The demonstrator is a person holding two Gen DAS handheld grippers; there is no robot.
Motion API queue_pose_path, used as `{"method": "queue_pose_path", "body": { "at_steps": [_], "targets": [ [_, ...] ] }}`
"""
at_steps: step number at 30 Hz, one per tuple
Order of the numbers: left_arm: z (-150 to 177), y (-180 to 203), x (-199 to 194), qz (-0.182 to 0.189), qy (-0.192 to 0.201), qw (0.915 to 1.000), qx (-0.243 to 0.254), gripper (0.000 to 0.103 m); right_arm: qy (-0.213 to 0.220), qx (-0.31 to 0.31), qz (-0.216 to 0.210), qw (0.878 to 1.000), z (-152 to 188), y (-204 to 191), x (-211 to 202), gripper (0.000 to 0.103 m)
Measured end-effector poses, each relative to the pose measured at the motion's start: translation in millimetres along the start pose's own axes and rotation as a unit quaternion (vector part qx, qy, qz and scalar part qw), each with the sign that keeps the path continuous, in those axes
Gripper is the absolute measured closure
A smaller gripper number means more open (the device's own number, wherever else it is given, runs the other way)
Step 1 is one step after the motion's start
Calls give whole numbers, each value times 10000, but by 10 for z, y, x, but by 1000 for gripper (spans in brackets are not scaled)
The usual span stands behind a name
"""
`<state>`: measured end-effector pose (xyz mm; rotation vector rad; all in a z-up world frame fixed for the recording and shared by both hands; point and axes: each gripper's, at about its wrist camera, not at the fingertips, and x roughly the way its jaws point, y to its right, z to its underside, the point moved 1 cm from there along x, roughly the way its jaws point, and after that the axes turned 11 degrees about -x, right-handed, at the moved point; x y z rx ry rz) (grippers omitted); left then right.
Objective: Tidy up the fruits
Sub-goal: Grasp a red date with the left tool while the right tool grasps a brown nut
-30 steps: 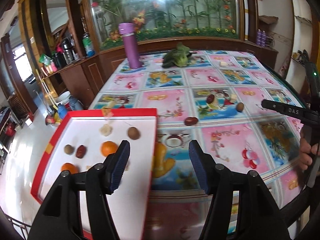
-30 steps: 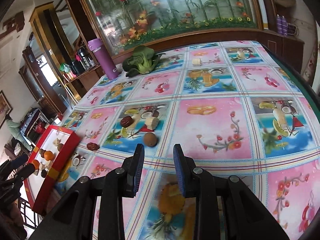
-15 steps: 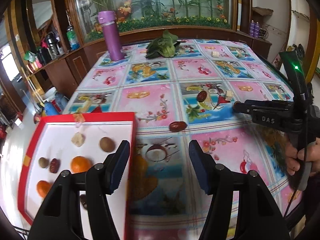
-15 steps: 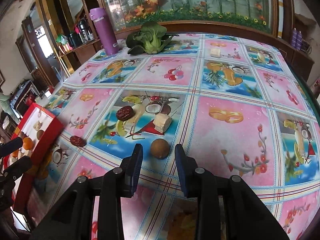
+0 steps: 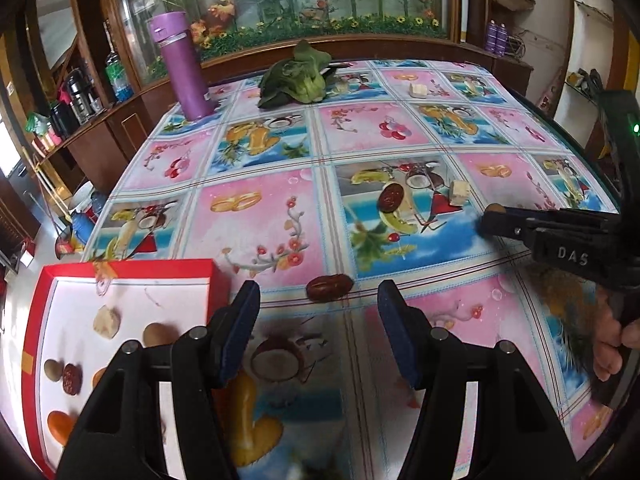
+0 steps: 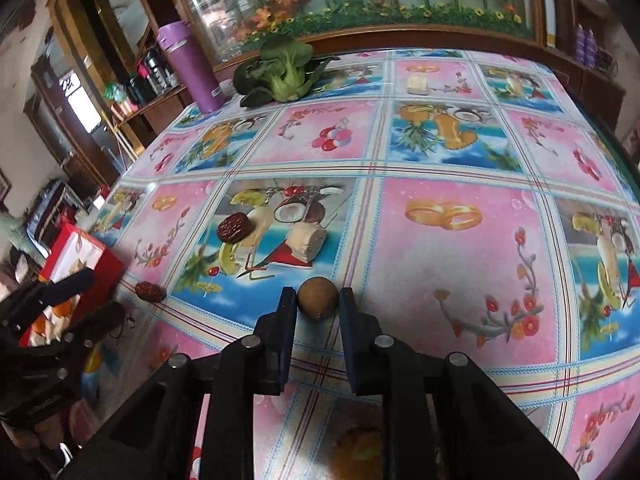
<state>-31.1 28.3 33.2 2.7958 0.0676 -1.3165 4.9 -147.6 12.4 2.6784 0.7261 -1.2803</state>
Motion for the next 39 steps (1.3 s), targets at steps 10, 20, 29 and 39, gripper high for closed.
{"method": "queue_pose_path", "body": {
  "at_steps": [10, 20, 29, 39],
  "targets": [
    [-65, -42, 349, 159, -417, 9988, -176, 50, 60, 273, -24, 9996, 6, 56, -49, 83],
    [-29, -28, 393, 343, -388, 9982, -293, 67, 3, 305, 17, 9995, 14, 90, -5, 83],
    [65, 41, 308, 392, -311, 9979, -402, 69, 109, 278, 70, 9995, 3, 96, -28, 83],
    [230, 170, -92, 540, 24, 9978, -381, 69, 611, 195, 39, 9979, -44, 57, -193, 83]
  ]
}}
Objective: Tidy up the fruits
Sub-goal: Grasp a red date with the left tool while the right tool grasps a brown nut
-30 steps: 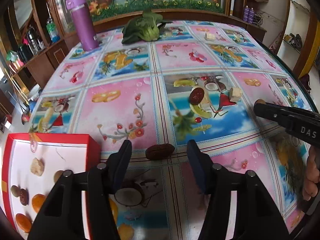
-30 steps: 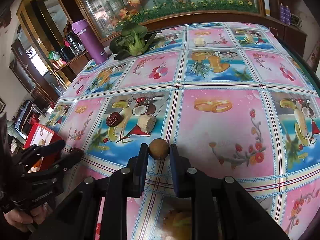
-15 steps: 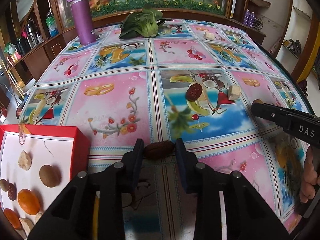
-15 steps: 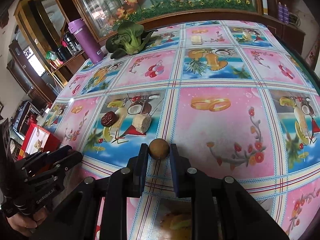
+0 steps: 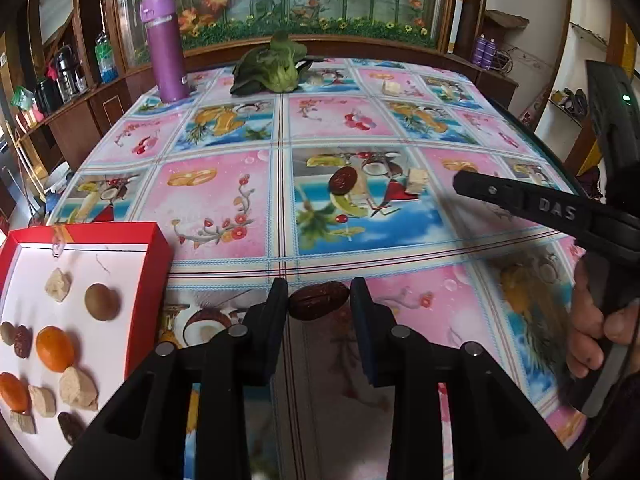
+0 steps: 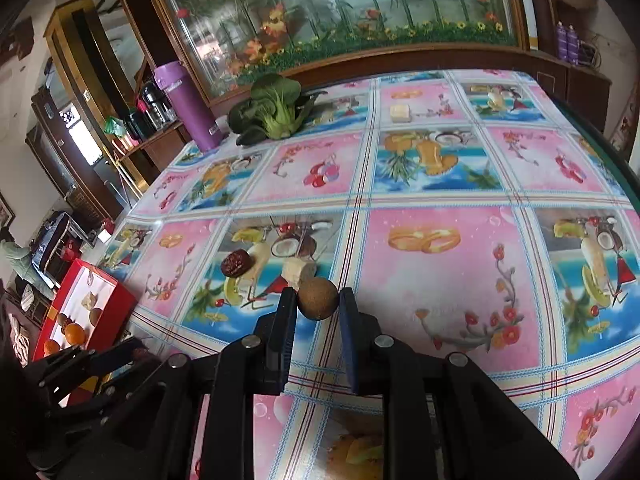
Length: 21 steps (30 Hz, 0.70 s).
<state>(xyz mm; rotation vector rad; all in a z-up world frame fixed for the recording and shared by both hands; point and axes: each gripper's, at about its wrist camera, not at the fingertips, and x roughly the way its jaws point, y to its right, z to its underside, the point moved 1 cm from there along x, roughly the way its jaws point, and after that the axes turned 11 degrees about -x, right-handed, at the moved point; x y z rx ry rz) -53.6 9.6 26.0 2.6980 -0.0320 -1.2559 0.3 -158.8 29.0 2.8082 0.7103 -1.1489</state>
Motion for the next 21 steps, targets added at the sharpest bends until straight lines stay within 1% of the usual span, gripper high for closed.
{"method": "queue_pose_path", "body": {
  "at_steps": [4, 9, 15, 18, 21],
  "targets": [
    [27, 35, -227, 82, 224, 9997, 22, 69, 315, -53, 14, 9995, -31, -9, -98, 83],
    [85, -10, -487, 118, 439, 9990, -14, 69, 555, -105, 82, 9984, -47, -13, -162, 83],
    [237, -99, -731, 104, 571, 9983, -61, 69, 637, -135, 304, 9974, -32, 4, -189, 83],
    [293, -126, -807, 37, 645, 9979, -83, 69, 640, -180, 470, 9967, -20, -4, -186, 83],
    [299, -157, -901, -65, 814, 9966, -111, 69, 694, -221, 626, 9954, -3, -30, -238, 83]
  ]
}}
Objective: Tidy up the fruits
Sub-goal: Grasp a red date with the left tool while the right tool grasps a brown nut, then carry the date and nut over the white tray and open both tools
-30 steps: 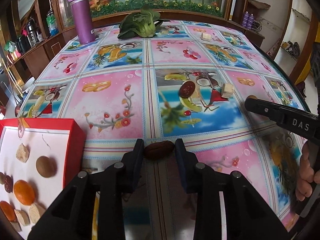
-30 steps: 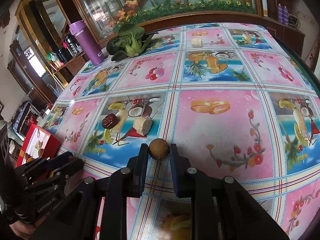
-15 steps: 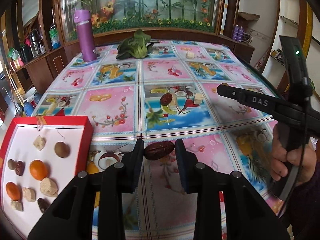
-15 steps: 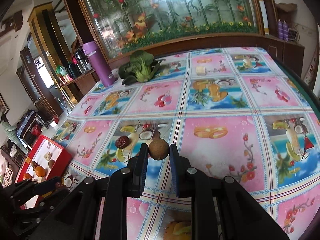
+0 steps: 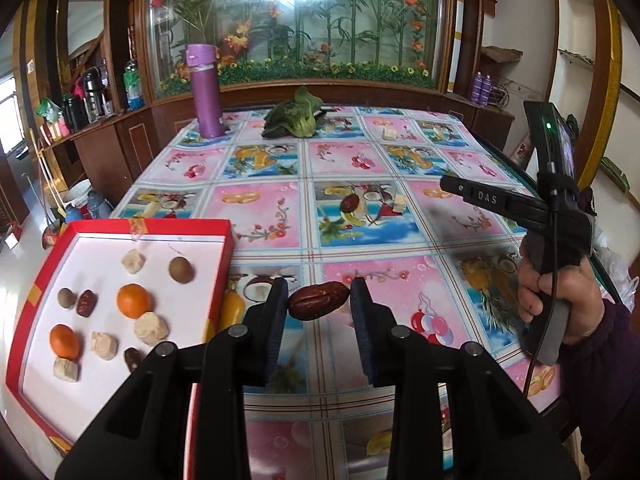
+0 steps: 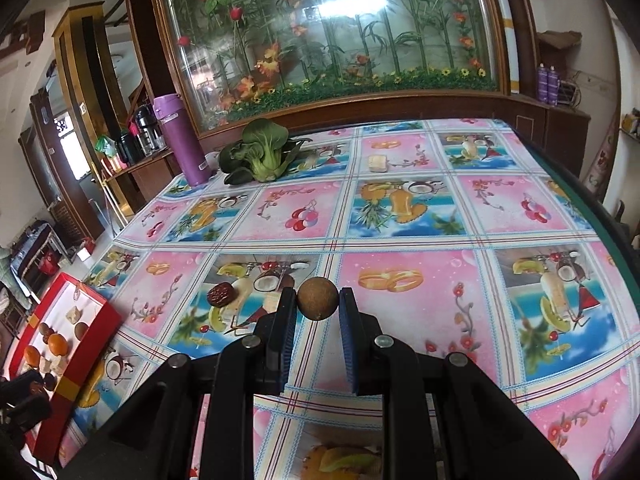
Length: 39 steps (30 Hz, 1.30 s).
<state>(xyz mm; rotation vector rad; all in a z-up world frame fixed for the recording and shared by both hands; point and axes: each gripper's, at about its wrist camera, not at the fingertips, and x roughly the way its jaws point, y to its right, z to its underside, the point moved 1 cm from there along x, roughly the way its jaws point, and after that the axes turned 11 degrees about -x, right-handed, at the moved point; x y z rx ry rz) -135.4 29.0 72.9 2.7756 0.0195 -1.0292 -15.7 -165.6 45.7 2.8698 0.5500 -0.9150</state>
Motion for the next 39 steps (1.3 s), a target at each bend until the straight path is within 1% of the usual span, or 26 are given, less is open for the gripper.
{"method": "queue_pose_path", "body": {
  "at_steps": [5, 11, 22, 28, 31, 33, 37, 39],
  "targets": [
    [-38, -73, -153, -233, 311, 9992, 14, 69, 212, 143, -160, 9995, -12, -103, -171, 83],
    [-52, -265, -306, -441, 561, 9974, -96, 69, 355, -78, -463, 9983, 55, -513, -305, 83],
    [-7, -763, -460, -841, 775, 9920, -530, 69, 469, -430, -1238, 9903, 124, -1347, -387, 83],
    [32, -1060, -501, -996, 805, 9885, -806, 69, 430, -732, -1528, 9846, 127, -1788, -403, 83],
    [48, -1251, -530, -1082, 828, 9857, -989, 69, 397, -843, -1678, 9814, 125, -1968, -404, 83],
    [55, -1416, -559, -1207, 858, 9825, -1126, 69, 379, -915, -1760, 9794, 129, -2066, -410, 83],
    [72, -1740, -647, -1530, 955, 9742, -1357, 69, 326, -1086, -1916, 9749, 141, -2277, -404, 83],
    [93, -1873, -688, -1691, 1000, 9697, -1450, 69, 234, -1176, -2037, 9717, 158, -2395, -377, 83]
  ]
}}
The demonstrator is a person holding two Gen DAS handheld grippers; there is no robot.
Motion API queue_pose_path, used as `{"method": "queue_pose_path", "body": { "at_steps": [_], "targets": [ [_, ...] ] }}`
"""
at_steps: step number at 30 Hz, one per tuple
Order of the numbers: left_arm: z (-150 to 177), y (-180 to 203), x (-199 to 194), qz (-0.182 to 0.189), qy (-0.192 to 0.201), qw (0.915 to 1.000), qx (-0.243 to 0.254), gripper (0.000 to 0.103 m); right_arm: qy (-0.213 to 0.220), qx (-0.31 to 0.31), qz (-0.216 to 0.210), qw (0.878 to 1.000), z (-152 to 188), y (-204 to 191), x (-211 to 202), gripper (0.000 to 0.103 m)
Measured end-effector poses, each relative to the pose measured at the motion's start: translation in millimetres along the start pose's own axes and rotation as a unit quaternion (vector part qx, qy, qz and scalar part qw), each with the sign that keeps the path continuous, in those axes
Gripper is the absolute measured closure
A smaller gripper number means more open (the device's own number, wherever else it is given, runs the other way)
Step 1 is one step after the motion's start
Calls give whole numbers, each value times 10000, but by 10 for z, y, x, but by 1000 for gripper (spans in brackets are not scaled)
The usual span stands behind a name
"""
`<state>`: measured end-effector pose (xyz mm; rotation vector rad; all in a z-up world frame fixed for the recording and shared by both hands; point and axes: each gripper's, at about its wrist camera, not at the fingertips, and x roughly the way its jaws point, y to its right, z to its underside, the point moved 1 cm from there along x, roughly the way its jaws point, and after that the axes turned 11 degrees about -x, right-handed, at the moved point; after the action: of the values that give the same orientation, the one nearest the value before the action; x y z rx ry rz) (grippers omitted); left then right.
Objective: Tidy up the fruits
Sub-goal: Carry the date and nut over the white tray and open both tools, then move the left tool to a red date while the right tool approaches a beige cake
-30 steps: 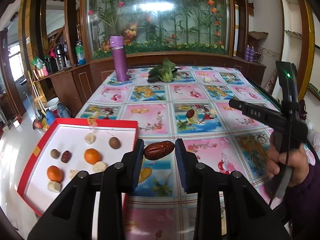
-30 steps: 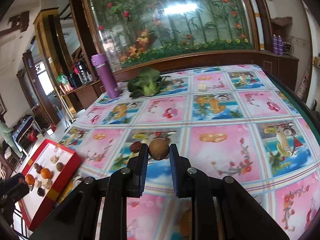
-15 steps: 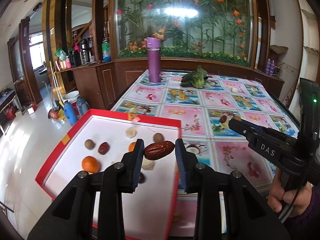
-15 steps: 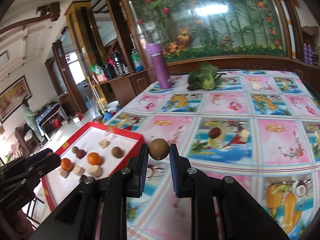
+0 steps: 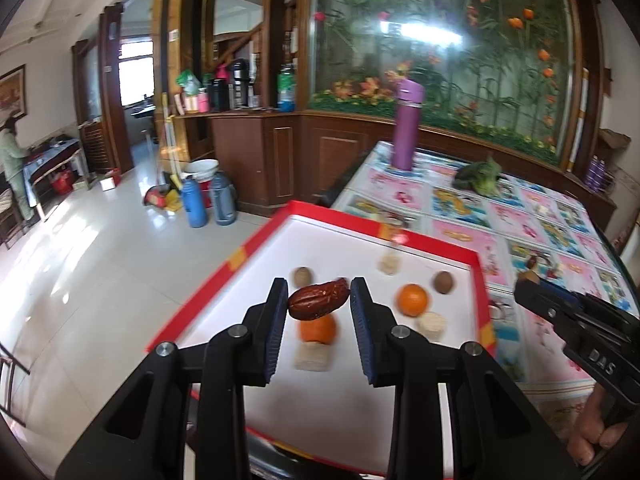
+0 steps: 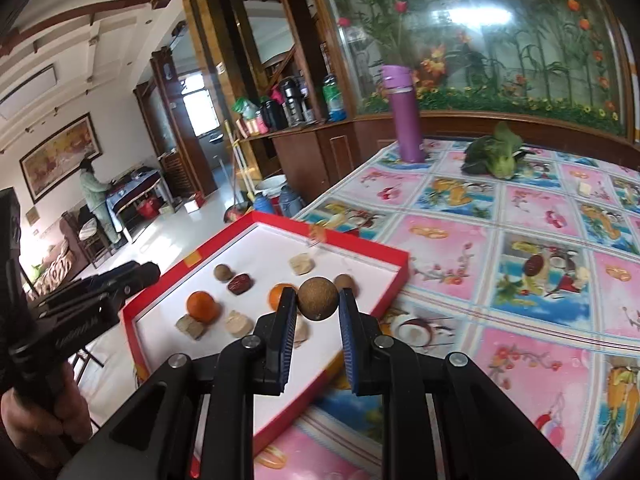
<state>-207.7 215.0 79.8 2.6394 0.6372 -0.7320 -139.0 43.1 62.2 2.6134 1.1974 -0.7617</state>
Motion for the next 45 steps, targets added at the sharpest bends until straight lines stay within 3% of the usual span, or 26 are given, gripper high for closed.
{"method": "queue_pose_path", "body": {
  "at_steps": [12, 22, 31, 34, 45],
  "targets": [
    [226, -30, 199, -31, -458, 9986, 252, 69, -634, -341, -623, 9955, 140, -479, 380, 83],
    [368, -58, 382, -224, -950, 9948, 288, 69, -1188, -398, -865, 9883, 276, -577, 553, 83],
    [425, -80, 460, -324, -1186, 9919, 304, 68, -1293, -527, -859, 9865, 275, -622, 537, 82],
    [436, -98, 488, -327, -1305, 9905, 293, 61, -1278, -425, -927, 9865, 263, -591, 530, 73],
    [345, -67, 365, -376, -1116, 9928, 238, 51, -858, 135, -992, 9913, 160, -235, 332, 70]
  ]
}}
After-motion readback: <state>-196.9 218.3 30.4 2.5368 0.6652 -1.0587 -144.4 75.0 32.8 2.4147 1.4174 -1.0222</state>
